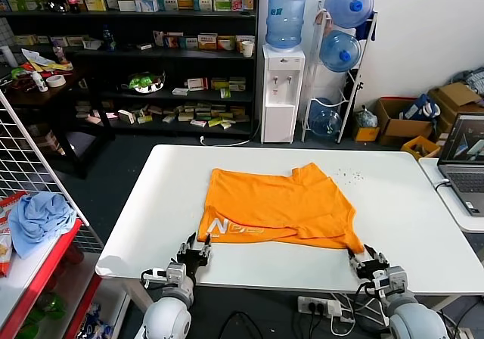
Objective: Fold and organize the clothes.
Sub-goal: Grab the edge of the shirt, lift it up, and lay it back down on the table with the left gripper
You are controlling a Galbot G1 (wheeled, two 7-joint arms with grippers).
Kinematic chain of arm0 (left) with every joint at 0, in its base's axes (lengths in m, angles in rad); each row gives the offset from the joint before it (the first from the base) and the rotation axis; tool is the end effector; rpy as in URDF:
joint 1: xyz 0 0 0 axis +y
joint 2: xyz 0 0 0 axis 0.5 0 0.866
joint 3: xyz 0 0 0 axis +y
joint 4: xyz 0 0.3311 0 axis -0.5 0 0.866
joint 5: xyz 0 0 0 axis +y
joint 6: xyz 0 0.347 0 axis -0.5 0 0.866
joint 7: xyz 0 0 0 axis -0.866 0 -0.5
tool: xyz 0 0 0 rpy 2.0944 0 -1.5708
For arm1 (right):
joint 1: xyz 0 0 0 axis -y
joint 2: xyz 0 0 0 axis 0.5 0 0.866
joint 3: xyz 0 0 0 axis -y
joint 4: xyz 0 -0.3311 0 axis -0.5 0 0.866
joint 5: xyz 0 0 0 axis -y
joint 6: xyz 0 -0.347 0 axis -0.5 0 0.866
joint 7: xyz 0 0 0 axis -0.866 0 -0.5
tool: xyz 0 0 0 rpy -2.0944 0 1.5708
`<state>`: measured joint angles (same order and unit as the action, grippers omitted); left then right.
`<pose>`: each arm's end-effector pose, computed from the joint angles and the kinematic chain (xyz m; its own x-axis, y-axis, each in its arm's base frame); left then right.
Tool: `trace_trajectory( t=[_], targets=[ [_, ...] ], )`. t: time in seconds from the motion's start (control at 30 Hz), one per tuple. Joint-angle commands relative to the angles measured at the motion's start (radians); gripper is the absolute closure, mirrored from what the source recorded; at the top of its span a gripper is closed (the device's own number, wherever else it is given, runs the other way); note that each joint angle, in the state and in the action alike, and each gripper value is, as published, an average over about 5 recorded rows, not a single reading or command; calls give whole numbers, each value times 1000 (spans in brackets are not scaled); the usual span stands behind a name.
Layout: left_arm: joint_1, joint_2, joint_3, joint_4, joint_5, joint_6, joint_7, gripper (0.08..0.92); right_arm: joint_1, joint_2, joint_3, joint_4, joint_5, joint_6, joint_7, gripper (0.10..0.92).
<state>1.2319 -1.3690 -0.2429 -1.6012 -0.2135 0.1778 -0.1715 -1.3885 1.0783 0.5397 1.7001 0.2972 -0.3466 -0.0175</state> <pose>0.2664 -0.0299 -0.3888 -0.9197 0.1071 0.3778 0.1133 0.9935 -0.0058 0.2406 -0.1403 -0.3505 -0.8456 0.0040 0.5338 -0.1016 0.9805 -0.1683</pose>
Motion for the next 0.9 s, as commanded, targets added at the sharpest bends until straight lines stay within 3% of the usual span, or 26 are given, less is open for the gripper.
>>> trace_trajectory(
  t=[0.03,0.37,0.9],
  targets=[
    [8,3,0,-13,2,1,-2,614,-7,1,-2,4,-1,4,3,623],
    [51,19,8,-94,5,4,-11,874,-88,-34,19,126,6,-50,27,891],
    [266,104,-6,-272,-6,34,-22,906,-241,-129,78,213,1,-109,4,900]
  ],
)
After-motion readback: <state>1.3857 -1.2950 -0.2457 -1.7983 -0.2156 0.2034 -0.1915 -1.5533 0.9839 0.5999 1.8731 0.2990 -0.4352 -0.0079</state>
